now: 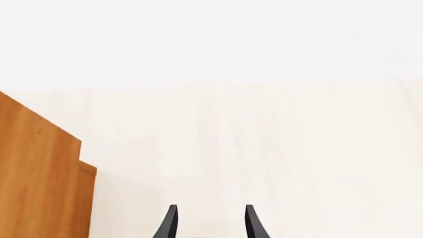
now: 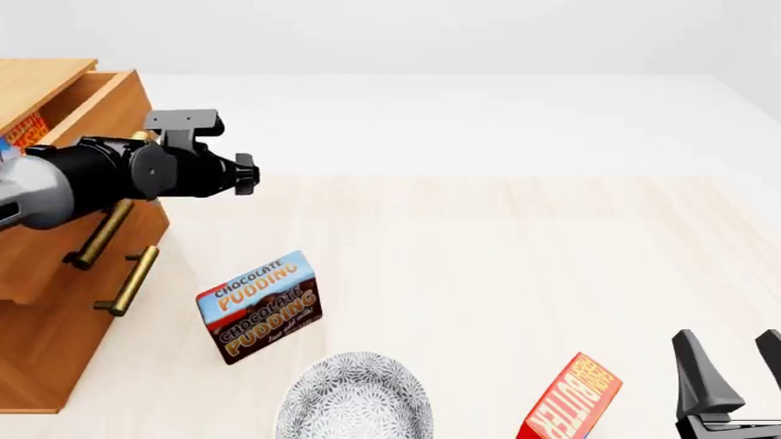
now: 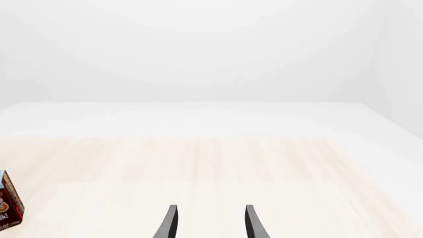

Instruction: Put the butter at the front in the top drawer of the cabinet and close it.

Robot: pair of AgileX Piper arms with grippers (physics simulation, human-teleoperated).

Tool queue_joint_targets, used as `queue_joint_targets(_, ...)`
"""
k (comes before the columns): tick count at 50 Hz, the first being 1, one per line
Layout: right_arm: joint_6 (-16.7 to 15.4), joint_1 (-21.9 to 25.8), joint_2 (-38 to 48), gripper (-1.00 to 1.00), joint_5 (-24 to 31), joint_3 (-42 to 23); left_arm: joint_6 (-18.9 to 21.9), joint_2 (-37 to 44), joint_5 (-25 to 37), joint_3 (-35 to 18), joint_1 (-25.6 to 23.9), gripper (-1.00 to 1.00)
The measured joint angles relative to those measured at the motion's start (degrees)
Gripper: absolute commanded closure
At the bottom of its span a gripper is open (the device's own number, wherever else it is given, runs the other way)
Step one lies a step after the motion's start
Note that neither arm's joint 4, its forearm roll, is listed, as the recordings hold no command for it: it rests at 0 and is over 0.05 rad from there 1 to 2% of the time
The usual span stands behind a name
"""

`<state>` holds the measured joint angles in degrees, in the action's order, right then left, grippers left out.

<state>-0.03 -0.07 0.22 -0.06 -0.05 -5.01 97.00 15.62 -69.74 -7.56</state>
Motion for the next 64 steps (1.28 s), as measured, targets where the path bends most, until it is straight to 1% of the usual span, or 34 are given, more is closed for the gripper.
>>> queue_joint_targets(37, 0.0, 0.0, 0.0, -1.0, 0.0, 0.0, 0.58, -3.16, 0.57, 2.44, 8.79, -1.0)
queue_joint_targets(54, 0.0, -0.01, 0.0, -1.0, 0.0, 0.0, 0.81, -3.29, 1.71, 2.84, 8.58, -1.0)
queue_joint_targets(61, 0.0, -0.01, 0.0, -1.0, 0.0, 0.0, 0.71, -4.67, 1.75, 3.42, 8.47, -1.0)
queue_joint_targets(64, 0.0, -0.01, 0.0, -1.0, 0.0, 0.0, 0.67, -5.61, 1.7, 3.86, 7.56, -1.0)
